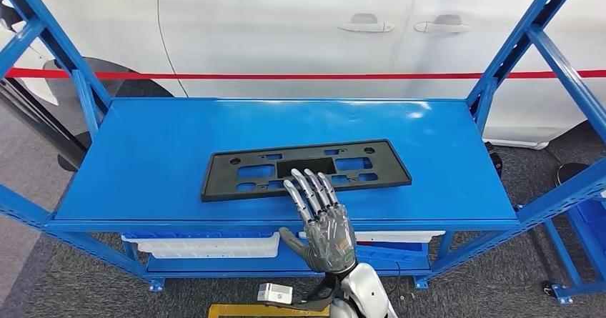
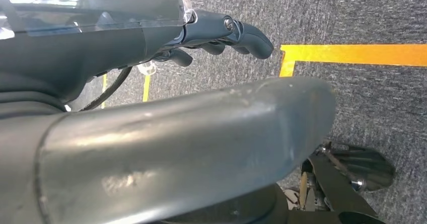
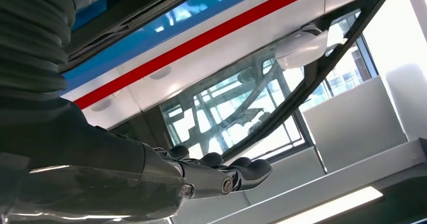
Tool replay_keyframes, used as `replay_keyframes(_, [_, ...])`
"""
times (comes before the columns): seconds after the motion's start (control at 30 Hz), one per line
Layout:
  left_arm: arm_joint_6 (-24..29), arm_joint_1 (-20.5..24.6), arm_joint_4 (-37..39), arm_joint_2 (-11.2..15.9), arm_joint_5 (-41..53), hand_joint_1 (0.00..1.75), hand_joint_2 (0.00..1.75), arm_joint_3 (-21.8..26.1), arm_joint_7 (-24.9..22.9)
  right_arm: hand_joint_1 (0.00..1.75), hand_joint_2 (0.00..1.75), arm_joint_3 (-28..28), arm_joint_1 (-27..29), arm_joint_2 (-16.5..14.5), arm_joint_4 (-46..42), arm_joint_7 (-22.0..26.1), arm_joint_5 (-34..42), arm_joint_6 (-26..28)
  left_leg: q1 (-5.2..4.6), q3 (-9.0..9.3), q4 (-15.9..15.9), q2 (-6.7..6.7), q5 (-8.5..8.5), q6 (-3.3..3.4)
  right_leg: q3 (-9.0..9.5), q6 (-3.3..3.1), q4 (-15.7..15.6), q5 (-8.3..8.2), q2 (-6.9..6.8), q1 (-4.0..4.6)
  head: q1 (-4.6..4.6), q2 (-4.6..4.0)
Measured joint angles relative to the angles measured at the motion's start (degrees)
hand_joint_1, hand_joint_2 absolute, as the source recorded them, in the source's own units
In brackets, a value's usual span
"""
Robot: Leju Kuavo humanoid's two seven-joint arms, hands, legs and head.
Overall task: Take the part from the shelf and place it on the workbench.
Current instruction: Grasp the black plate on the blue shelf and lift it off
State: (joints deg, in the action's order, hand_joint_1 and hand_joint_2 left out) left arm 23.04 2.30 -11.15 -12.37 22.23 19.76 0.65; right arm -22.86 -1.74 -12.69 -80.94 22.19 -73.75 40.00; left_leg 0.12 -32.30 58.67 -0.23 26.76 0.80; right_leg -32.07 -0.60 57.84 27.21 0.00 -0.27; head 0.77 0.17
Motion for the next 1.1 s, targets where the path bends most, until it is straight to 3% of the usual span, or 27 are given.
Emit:
replay_keyframes(0.53, [0.0, 0.0, 0.0, 0.0, 0.7, 0.00, 0.00, 0.0, -0.2, 0.00, 1.75, 0.2, -0.2, -0.2, 1.7, -0.3, 1.0, 0.0, 0.13, 0.11, 0.0, 0.00, -0.02, -0.05, -0.04, 0.15, 0.2, 0.07, -0.01, 0.15, 0.02, 0.00])
replay_keyframes(0.6, [0.0, 0.0, 0.0, 0.0, 1.4, 0.00, 0.00, 0.0, 0.0, 0.00, 1.75, 0.0, -0.8, -0.2, 2.8, -3.0, 0.8, 0.0, 0.14, 0.11, 0.0, 0.00, -0.03, -0.05, -0.04, 0.15, 0.2, 0.07, 0.00, 0.16, 0.02, 0.00])
replay_keyframes(0.8, [-1.0, 0.4, 0.0, 0.0, 5.6, 0.00, 0.00, -0.2, -0.1, 0.00, 1.75, -4.2, -7.9, 0.2, 12.9, -23.7, -13.3, 0.0, 0.19, 0.18, 0.0, 0.05, -0.12, -0.13, -0.05, 0.17, 0.2, 0.06, 0.02, 0.17, 0.03, -0.01])
replay_keyframes(0.87, [-1.2, 0.4, 0.0, 0.0, 6.2, 0.00, 0.00, -0.3, -0.3, 0.00, 1.75, -5.9, -10.3, 0.5, 15.9, -27.9, -15.4, 0.0, 0.19, 0.18, 0.0, 0.05, -0.16, -0.14, -0.04, 0.17, 0.3, 0.06, 0.01, 0.17, 0.03, 0.00])
replay_keyframes(1.1, [-1.3, 0.5, 0.0, 0.0, 6.7, 0.00, 0.00, -0.7, -0.5, 0.00, 1.75, -9.4, -13.9, 1.8, 20.9, -31.8, -16.2, 0.0, 0.18, 0.15, 0.0, 0.05, -0.15, -0.14, -0.08, 0.16, 0.3, 0.07, 0.01, 0.16, 0.04, -0.01])
